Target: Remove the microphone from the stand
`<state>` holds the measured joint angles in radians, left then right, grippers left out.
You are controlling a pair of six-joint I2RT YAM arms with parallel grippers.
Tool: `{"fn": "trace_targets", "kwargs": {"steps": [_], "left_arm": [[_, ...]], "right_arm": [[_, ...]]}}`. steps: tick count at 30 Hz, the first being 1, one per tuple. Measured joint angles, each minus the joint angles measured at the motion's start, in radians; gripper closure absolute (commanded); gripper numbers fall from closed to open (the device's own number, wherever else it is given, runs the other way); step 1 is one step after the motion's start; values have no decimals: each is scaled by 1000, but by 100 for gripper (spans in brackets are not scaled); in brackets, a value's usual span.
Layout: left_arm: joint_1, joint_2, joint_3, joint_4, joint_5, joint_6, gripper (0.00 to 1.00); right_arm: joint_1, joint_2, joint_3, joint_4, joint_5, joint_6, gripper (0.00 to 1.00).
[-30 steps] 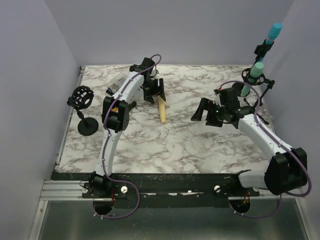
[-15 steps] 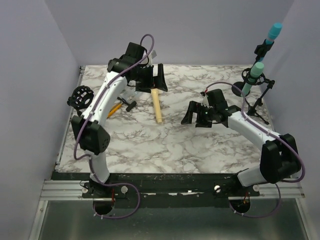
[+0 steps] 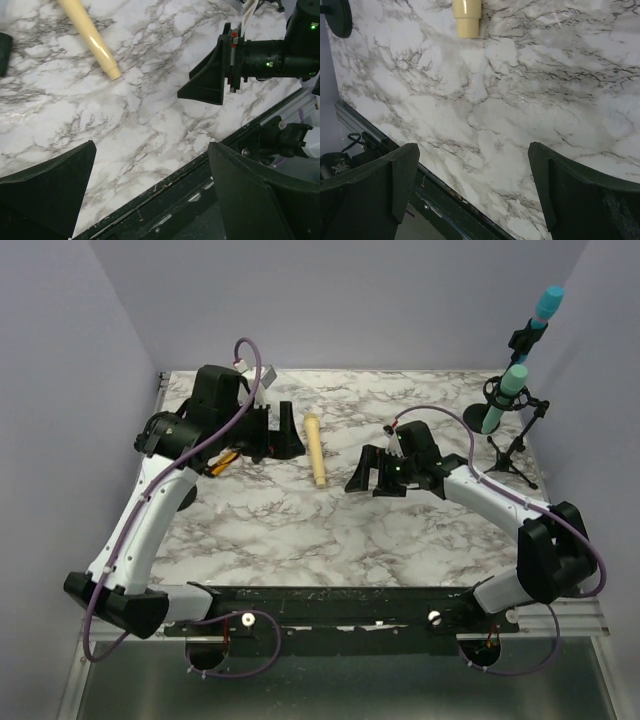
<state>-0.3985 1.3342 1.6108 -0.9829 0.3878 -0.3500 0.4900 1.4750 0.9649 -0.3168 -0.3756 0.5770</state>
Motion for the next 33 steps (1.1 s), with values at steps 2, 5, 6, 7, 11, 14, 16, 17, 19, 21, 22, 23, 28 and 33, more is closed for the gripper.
{"fn": "trace_targets", "kwargs": {"steps": [2,5,6,7,11,14,16,17,19,21,22,23,28,33], "left_arm": [[0,-56,-17,-14,-61,6,1],[3,-144,-32,-33,-196,5,1],[6,-180,-33,-44,-270,-3,1],[9,-206,-33,-52,-341,-16,1],[53,-287,-21,-91,-614,-84,1],[94,-301,-14,-123,-752,-135,1],[126,-300,-14,-143,-815,-165,1],[136,-298,-14,-150,-831,-174,1],[170,-284,-14,-171,-872,-203,1],[205,-267,-14,-184,-910,-228,1],[218,-264,-15,-188,-922,-237,2],[244,-264,-21,-185,-939,-246,3],[362,-275,-44,-165,-964,-268,12],[411,-219,-6,-154,-952,-289,15]], "right_arm": [[16,6,0,14,-2,12,0],[40,15,1,37,-3,35,0],[49,19,2,43,-3,44,0],[61,24,4,50,-4,54,0],[93,31,11,66,-3,86,0],[105,31,13,76,-3,103,0],[107,29,13,77,-3,108,0],[108,28,13,77,-2,109,0],[108,26,13,77,0,113,0],[109,21,13,77,3,115,0],[109,19,12,77,6,116,0],[109,17,12,76,9,117,0],[111,5,12,76,17,126,0],[111,3,12,76,23,130,0]]}}
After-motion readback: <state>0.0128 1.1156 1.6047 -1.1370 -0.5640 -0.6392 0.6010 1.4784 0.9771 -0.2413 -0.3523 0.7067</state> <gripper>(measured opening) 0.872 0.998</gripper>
